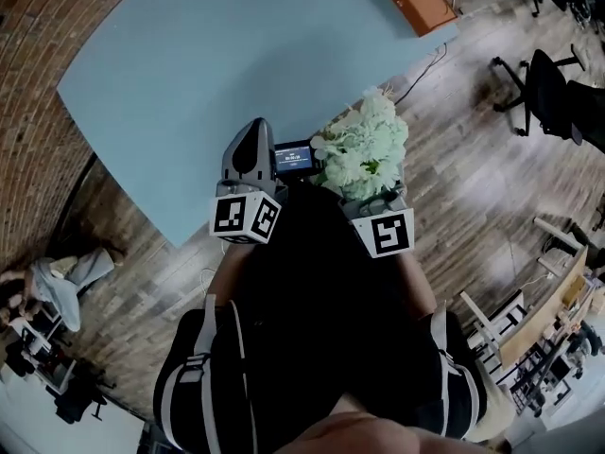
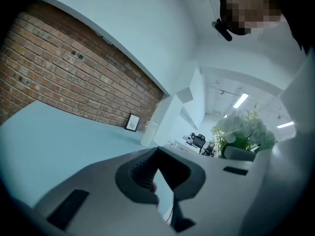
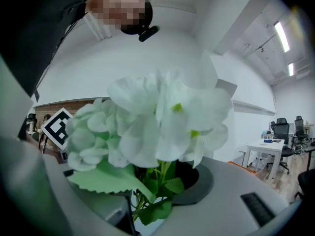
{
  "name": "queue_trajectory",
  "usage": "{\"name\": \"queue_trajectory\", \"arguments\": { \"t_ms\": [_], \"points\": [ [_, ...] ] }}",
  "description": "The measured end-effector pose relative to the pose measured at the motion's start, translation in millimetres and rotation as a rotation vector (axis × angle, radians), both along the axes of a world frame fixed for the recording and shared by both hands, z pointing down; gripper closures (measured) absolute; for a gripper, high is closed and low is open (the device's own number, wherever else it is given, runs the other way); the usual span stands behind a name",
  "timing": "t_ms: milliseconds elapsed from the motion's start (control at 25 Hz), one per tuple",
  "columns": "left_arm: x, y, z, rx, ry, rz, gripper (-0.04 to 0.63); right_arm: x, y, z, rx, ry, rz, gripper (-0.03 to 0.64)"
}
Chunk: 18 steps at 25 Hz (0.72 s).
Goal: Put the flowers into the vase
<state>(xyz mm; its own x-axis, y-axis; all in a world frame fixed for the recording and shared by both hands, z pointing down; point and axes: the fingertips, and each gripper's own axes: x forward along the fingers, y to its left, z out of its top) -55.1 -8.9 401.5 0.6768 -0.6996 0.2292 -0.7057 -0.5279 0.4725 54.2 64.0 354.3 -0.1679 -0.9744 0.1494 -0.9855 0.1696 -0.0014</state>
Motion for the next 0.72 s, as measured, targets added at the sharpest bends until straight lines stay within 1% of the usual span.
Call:
{"name": "queue_trajectory", "arguments": {
  "t_ms": [80,160,280,360,520,640,720],
  "points": [
    [9,-20,1,-0.004,0.026,-0.009,0.578,14,-19,-2,-0.008,0.004,0.009,0.431],
    [13,-34,8,-0.017,0.036,-0.022,0.578,22,-32,1,-0.029,-0.001,0.018,0.431],
    [7,-49,12,-0.034,0.032,-0.049,0.578,27,-50,8,-0.056,-0.038,0.026,0.431],
    [4,-53,14,-0.036,0.029,-0.056,0.578,28,-61,11,-0.057,-0.069,0.017,0.431],
    [-6,-59,28,-0.04,0.011,-0.064,0.578,34,-74,23,-0.093,-0.116,0.013,0.431],
    [-13,-64,29,-0.036,0.003,-0.1,0.578,40,-79,22,-0.102,-0.104,0.011,0.431],
    [-15,-64,27,-0.033,0.001,-0.135,0.578,43,-81,23,-0.112,-0.088,-0.012,0.431]
  ]
}}
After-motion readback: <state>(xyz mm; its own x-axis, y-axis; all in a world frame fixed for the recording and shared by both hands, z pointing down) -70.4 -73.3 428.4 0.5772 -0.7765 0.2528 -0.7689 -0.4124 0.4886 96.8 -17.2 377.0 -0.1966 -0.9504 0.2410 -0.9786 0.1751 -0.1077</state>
